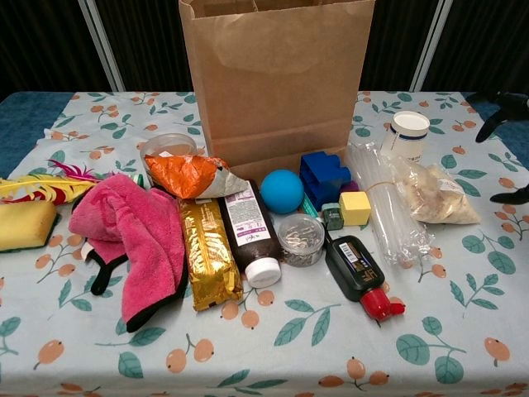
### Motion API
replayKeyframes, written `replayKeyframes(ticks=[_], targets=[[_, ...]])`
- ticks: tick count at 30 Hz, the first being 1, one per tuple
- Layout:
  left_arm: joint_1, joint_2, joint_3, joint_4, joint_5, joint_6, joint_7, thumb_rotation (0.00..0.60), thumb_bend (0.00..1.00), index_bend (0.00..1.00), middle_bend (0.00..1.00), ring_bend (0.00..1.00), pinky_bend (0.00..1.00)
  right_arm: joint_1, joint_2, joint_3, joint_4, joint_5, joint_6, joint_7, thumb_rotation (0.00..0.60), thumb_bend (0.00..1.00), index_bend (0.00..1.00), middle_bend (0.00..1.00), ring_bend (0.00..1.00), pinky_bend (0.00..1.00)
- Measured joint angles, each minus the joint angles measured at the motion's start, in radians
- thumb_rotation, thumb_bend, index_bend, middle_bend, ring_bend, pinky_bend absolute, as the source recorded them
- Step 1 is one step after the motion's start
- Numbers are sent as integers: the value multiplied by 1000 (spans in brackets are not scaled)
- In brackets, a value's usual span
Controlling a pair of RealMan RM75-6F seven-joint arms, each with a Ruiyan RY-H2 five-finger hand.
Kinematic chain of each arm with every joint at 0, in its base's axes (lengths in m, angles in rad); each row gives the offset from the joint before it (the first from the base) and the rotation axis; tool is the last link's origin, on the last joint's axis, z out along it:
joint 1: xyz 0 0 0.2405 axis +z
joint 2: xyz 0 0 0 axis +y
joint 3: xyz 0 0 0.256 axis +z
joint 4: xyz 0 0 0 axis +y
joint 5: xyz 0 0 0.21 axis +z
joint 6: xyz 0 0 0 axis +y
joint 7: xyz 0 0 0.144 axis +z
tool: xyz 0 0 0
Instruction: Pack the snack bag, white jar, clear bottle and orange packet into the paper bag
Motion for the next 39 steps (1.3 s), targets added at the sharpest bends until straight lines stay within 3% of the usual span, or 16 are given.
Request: replayKeyframes(ticks=[6,22,33,39], targets=[[2,-8,4,21,3,1,-2,600,2,89,101,72,152,-8,-54,-15,76,-31,-24,17,600,0,14,251,99,102],[-2,-33,2,73,12,13,-11,600,2,89,101,72,152,34,-244,20,302,-74,-85,44,600,6,84,245,92,90],[0,-39,1,82,7,17,-30,600,2,89,101,72,152,29,-293,38,351,-65,-90,13,600,225,386,421,253,227],[0,-37,3,71,12,23,-31,600,2,89,101,72,152,7,-276,45,322,-93,-18,12,600,258,422,445,272,252]])
